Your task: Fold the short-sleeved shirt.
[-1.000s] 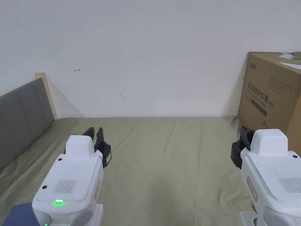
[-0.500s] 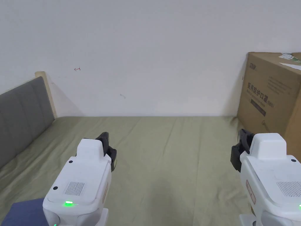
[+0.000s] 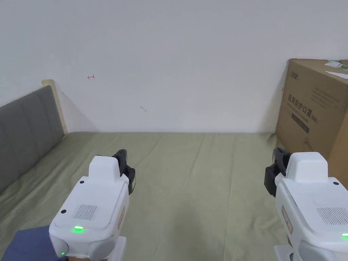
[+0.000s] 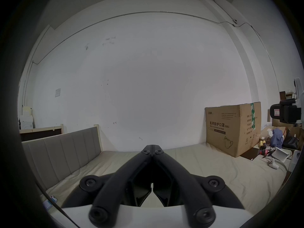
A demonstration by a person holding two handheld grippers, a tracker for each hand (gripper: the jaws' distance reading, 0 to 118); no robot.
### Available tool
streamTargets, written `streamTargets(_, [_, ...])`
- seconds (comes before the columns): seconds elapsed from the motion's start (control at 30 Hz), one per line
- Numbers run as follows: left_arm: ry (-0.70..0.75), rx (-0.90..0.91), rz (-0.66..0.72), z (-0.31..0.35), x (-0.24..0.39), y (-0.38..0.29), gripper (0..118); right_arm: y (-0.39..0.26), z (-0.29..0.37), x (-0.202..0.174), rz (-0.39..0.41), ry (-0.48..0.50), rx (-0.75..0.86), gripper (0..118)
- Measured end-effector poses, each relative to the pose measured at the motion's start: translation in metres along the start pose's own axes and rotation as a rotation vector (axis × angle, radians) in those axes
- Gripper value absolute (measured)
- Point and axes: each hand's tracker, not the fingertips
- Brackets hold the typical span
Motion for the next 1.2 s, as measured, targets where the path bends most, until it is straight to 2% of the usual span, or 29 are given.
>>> streamTargets(1.2, [0.012, 0.013, 0.009, 0.0024, -0.0033, -0.0007, 0, -0.0007, 0.0023, -0.0036, 0.015, 0.002, -0.008, 0])
